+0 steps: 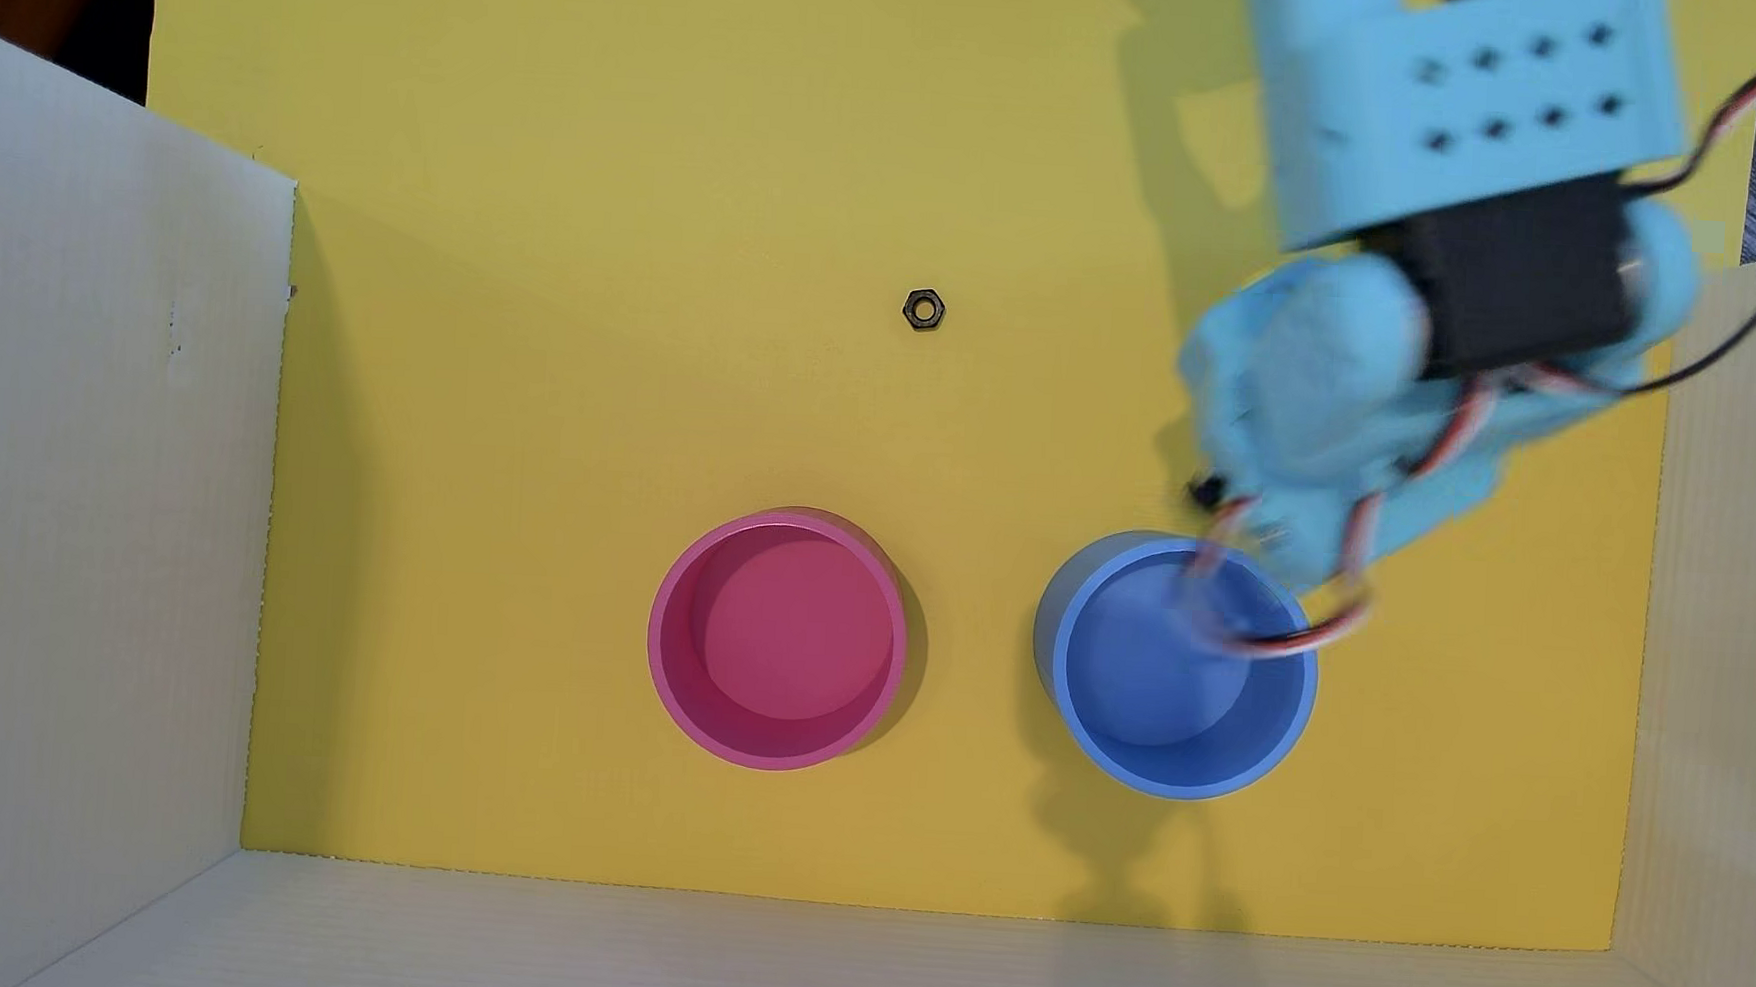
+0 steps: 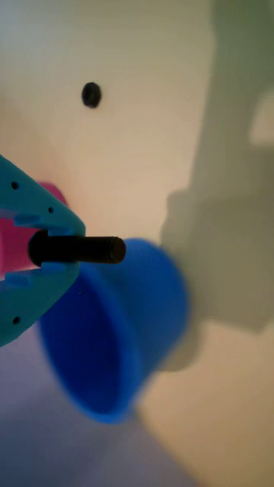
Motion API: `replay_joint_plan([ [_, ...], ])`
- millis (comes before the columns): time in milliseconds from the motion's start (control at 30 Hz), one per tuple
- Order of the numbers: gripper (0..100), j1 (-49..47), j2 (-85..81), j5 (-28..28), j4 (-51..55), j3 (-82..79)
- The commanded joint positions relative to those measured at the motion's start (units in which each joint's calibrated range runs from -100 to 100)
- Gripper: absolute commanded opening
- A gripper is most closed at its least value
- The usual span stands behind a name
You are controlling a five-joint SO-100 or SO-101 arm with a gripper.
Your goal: Pick up the bolt and place it in the pink box
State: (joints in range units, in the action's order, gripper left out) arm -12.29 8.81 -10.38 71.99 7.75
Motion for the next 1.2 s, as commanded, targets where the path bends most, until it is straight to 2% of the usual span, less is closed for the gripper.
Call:
replay_joint_plan([
  [0,1,5.96,-0.4,3.63,-0.48,5.69],
  [467,1,18.98,2.38,6.71,-8.89,10.93],
  [800,2,19.64,10.88,6.5,-7.68,20.34],
  [1000,19,19.42,11.47,6.45,-5.54,20.52],
  [1067,21,19.42,11.47,6.45,-5.54,20.34],
  [1133,18,19.42,11.47,6.45,-5.37,19.89],
  [1167,12,19.42,10.97,6.39,-5.37,19.16],
])
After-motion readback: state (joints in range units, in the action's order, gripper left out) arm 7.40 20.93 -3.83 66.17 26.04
